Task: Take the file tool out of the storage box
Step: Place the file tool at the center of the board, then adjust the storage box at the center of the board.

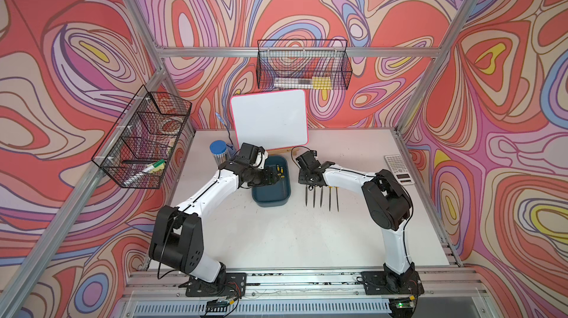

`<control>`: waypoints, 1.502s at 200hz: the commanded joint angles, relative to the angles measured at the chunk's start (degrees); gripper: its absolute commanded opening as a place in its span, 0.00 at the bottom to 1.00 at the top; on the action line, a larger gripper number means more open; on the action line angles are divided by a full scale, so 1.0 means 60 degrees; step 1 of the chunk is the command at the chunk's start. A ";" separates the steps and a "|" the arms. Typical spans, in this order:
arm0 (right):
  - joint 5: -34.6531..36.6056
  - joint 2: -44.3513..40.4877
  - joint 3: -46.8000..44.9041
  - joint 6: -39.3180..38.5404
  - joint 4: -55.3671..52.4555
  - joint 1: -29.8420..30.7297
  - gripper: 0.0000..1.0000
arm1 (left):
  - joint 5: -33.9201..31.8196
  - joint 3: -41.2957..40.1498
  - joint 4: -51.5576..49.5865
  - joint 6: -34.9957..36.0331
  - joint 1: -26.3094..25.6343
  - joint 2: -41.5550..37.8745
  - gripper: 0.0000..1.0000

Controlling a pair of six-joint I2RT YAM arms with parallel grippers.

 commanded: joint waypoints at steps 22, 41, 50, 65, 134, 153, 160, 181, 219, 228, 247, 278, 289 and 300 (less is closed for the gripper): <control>0.0203 0.0121 0.0033 -0.0014 -0.0029 -0.0047 0.10 | -0.0122 -0.0157 -0.0008 0.0112 -0.0026 -0.0174 0.58; 0.0216 0.0165 0.0077 -0.0055 -0.0048 -0.0046 0.15 | -0.0169 -0.0102 -0.0024 0.0132 -0.0013 -0.0170 0.58; 0.0226 0.0196 0.0106 -0.0061 -0.0094 -0.0060 0.17 | -0.0158 -0.0112 -0.0009 0.0112 -0.0025 -0.0174 0.59; 0.0249 0.0195 0.0122 -0.0080 -0.0118 -0.0061 0.19 | -0.0082 -0.0146 0.0111 0.0025 -0.0021 -0.0191 0.59; 0.0221 -0.0291 0.0587 -0.0570 -0.0181 -0.0032 0.24 | -0.0116 -0.0202 0.0233 -0.0099 -0.0014 -0.0414 0.59; -0.0128 -0.0638 0.0683 -0.1015 0.0299 0.0102 0.24 | -0.0519 -0.0097 0.0018 0.0040 0.0032 -0.0528 0.60; -0.0354 -0.0708 0.0771 -0.1235 0.0461 0.0181 0.24 | -0.0620 -0.0080 -0.0036 0.0051 0.0106 -0.0529 0.61; -0.0676 -0.0632 0.1263 -0.1887 0.0734 0.0553 0.25 | -0.0764 -0.0025 -0.0262 -0.0114 0.0506 -0.0469 0.60; -0.1167 0.0297 0.2654 -0.2135 0.0347 0.0995 0.26 | -0.0964 -0.0069 -0.0593 -0.0318 0.1265 -0.0480 0.61; -0.1231 0.0612 0.3056 -0.2195 0.0168 0.1057 0.26 | -0.1083 -0.0014 -0.0727 -0.0263 0.1327 -0.0495 0.61; -0.1255 0.1507 0.4328 -0.2315 -0.0613 0.1121 0.28 | -0.1240 -0.0032 -0.0843 -0.0243 0.1391 -0.0500 0.61; -0.1016 0.2976 0.6205 -0.2429 -0.1936 0.1140 0.30 | -0.1502 -0.0111 -0.1081 -0.0181 0.1395 -0.0346 0.61; -0.0958 0.3264 0.6524 -0.2415 -0.2147 0.1136 0.30 | -0.1542 -0.0182 -0.1092 -0.0114 0.1398 -0.0248 0.61; -0.0900 0.3414 0.6646 -0.2397 -0.2191 0.1139 0.30 | -0.1657 -0.0251 -0.1121 -0.0050 0.1395 -0.0145 0.61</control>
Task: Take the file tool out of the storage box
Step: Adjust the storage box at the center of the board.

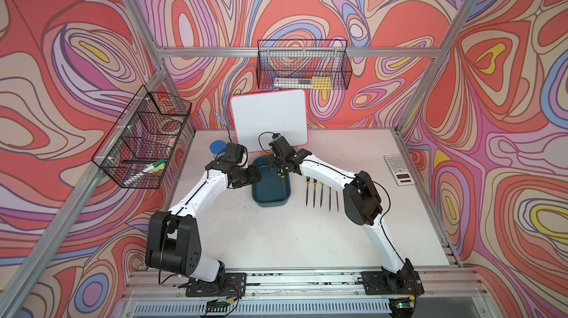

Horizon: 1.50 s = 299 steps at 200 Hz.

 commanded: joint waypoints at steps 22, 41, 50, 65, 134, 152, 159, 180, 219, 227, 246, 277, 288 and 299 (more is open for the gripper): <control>0.0222 0.0615 0.0589 -0.0118 -0.1045 0.0001 0.32 | -0.0616 -0.0066 -0.0548 0.0293 0.0033 0.0412 0.61; 0.0198 0.0855 0.0822 -0.0143 -0.1147 -0.0006 0.34 | -0.0760 -0.0035 -0.0571 0.0347 0.0033 0.0563 0.59; 0.0186 0.0968 0.0933 -0.0202 -0.1191 -0.0001 0.35 | -0.0786 -0.0059 -0.0558 0.0360 0.0033 0.0618 0.58; 0.0198 0.1231 0.1262 -0.0291 -0.1337 0.0003 0.35 | -0.0851 -0.0056 -0.0550 0.0389 0.0033 0.0696 0.57; 0.0619 0.1116 0.1369 -0.0274 -0.1379 -0.0004 0.36 | -0.0304 -0.0322 -0.0022 0.0277 0.0022 0.1133 0.55; 0.0625 0.0479 0.0687 -0.0122 -0.0795 0.0002 0.38 | -0.0251 -0.0379 0.0103 0.0265 0.0003 0.1260 0.51; 0.0685 0.0242 0.0489 -0.0075 -0.0585 -0.0008 0.38 | -0.0281 -0.0395 0.0137 0.0265 0.0003 0.1297 0.50; 0.0787 -0.0581 -0.0240 -0.0019 0.0076 -0.0010 0.39 | -0.0352 -0.0413 0.0160 0.0336 0.0003 0.1481 0.47; 0.0937 -0.1877 -0.0953 -0.0008 0.0651 -0.0015 0.39 | -0.0312 -0.0412 0.0275 0.0405 0.0003 0.1780 0.38; 0.0941 -0.2082 -0.1025 -0.0020 0.0669 -0.0022 0.39 | -0.0253 -0.0414 0.0332 0.0393 0.0003 0.1825 0.35; 0.1036 -0.2522 -0.1238 -0.0053 0.0721 -0.0012 0.40 | -0.0200 -0.0412 0.0425 0.0356 0.0007 0.1914 0.25; 0.1081 -0.2825 -0.1302 -0.0149 0.0527 -0.0013 0.41 | -0.0041 -0.0534 0.0627 0.0274 0.0003 0.1971 0.00; 0.1023 -0.2838 -0.1295 -0.0165 0.0401 -0.0013 0.41 | 0.0083 -0.0596 0.0693 0.0232 0.0003 0.1989 0.00; 0.1003 -0.2824 -0.1295 -0.0165 0.0296 -0.0015 0.41 | 0.0196 -0.0679 0.0783 0.0187 0.0003 0.2004 0.00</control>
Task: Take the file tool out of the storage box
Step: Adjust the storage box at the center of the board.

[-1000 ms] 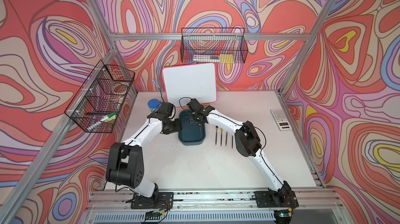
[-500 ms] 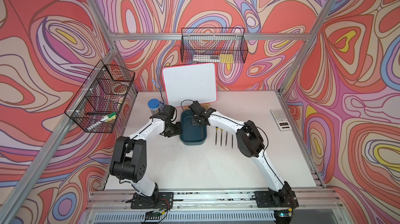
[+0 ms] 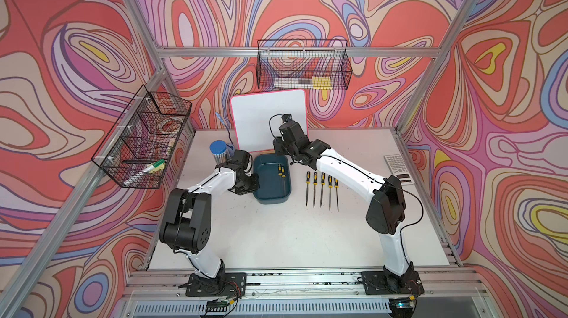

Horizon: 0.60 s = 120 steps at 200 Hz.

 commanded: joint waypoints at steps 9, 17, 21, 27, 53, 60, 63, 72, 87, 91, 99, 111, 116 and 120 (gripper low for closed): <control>0.0060 0.0060 -0.0245 -0.0043 -0.0411 -0.0008 0.41 | 0.0400 -0.0351 0.0248 -0.0113 0.0025 0.0171 0.00; 0.0044 0.0060 -0.0264 -0.0027 -0.0439 -0.0008 0.41 | 0.0540 -0.0448 0.0365 -0.0158 0.0029 0.0157 0.00; 0.0032 0.0060 -0.0282 -0.0013 -0.0464 -0.0019 0.41 | 0.0627 -0.0492 0.0436 -0.0182 0.0026 0.0157 0.00; 0.0024 0.0074 -0.0277 -0.0005 -0.0498 -0.0008 0.41 | 0.0778 -0.0565 0.0540 -0.0210 0.0025 0.0149 0.00; -0.0025 0.0153 -0.0145 0.0054 -0.0794 -0.0007 0.41 | 0.1769 -0.1011 0.1443 -0.0333 0.0025 0.0153 0.00; -0.0051 0.0198 -0.0083 0.0045 -0.0881 -0.0006 0.41 | 0.1978 -0.1120 0.1675 -0.0408 0.0025 0.0189 0.00; -0.0059 0.0216 -0.0059 0.0047 -0.0916 -0.0007 0.41 | 0.2033 -0.1143 0.1740 -0.0430 0.0025 0.0210 0.00; -0.0110 0.0316 0.0027 0.0056 -0.1051 -0.0006 0.41 | 0.2191 -0.1189 0.1865 -0.0477 0.0025 0.0278 0.00; -0.0155 0.0590 0.0300 0.0027 -0.1419 -0.0006 0.41 | 0.2181 -0.1194 0.1877 -0.0507 0.0025 0.0332 0.00; -0.0181 0.0684 0.0372 0.0002 -0.1535 -0.0005 0.41 | 0.2136 -0.1180 0.1847 -0.0490 0.0025 0.0320 0.00; -0.0233 0.0859 0.0532 -0.0010 -0.1722 -0.0008 0.41 | 0.1998 -0.1129 0.1692 -0.0453 0.0025 0.0275 0.00; -0.0378 0.1116 0.0735 -0.0031 -0.1934 -0.0008 0.41 | 0.1671 -0.1003 0.1341 -0.0343 0.0025 0.0170 0.00; -0.0438 0.1247 0.0830 -0.0042 -0.2011 -0.0004 0.42 | 0.1517 -0.0930 0.1133 -0.0299 0.0025 0.0123 0.00; -0.0499 0.1337 0.0894 -0.0040 -0.2076 -0.0001 0.42 | 0.1352 -0.0874 0.0991 -0.0256 0.0025 0.0069 0.00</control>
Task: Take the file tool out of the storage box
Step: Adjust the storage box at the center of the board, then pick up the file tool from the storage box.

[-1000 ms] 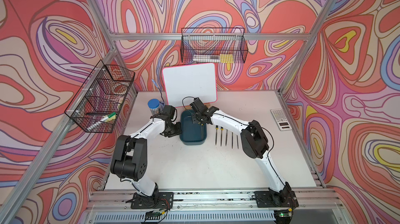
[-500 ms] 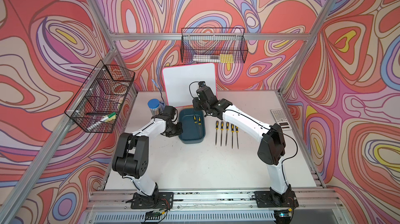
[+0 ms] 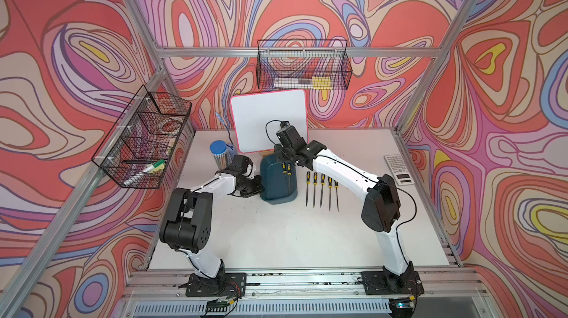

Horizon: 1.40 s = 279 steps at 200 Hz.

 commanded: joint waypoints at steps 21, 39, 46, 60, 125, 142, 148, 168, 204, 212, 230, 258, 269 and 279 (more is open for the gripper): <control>-0.0577 0.1222 0.0921 -0.0045 -0.1127 -0.0009 0.42 | -0.1254 0.0495 -0.1668 0.0375 -0.0026 -0.0294 0.03; -0.0850 0.1567 0.1140 0.0037 -0.1183 0.0006 0.41 | -0.1692 0.0794 -0.2198 0.0508 -0.0055 -0.0633 0.07; -0.0955 0.1643 0.1166 0.0078 -0.1124 0.0003 0.42 | -0.1821 0.0859 -0.2320 0.0546 -0.0069 -0.0751 0.09; -0.1154 0.1779 0.1199 0.0189 -0.1005 0.0003 0.42 | -0.1911 0.1012 -0.2551 0.0593 -0.0093 -0.0900 0.19; -0.1739 0.2374 0.1396 0.0594 -0.0935 0.0014 0.41 | -0.1991 0.1118 -0.2696 0.0514 -0.0201 -0.1137 0.35; -0.1624 0.2620 0.1582 0.0586 -0.1117 0.0064 0.41 | -0.2065 0.1131 -0.2713 0.0517 -0.0216 -0.1243 0.36; -0.1572 0.2718 0.1651 0.0580 -0.1198 0.0073 0.41 | -0.2092 0.1133 -0.2725 0.0498 -0.0216 -0.1284 0.35; -0.1304 0.3023 0.1935 0.0576 -0.1443 0.0116 0.41 | -0.2175 0.1155 -0.2726 0.0498 -0.0217 -0.1451 0.36; -0.0922 0.3447 0.2521 0.0682 -0.1943 0.0120 0.41 | -0.2175 0.1247 -0.2792 0.0540 -0.0216 -0.1514 0.36; -0.0944 0.3483 0.2517 0.0689 -0.1919 0.0119 0.41 | -0.2154 0.1257 -0.2801 0.0542 -0.0223 -0.1508 0.36; -0.1009 0.3656 0.2599 0.0711 -0.1933 0.0124 0.41 | -0.2129 0.1271 -0.2815 0.0557 -0.0229 -0.1505 0.36; -0.1070 0.3950 0.2740 0.0740 -0.1954 0.0117 0.41 | -0.2162 0.1262 -0.2831 0.0573 -0.0225 -0.1549 0.36; -0.1083 0.3988 0.2727 0.0754 -0.1879 0.0115 0.41 | -0.2138 0.1227 -0.2831 0.0572 -0.0220 -0.1556 0.36; -0.1095 0.4024 0.2708 0.0756 -0.1804 0.0124 0.41 | -0.2104 0.1188 -0.2812 0.0572 -0.0227 -0.1578 0.36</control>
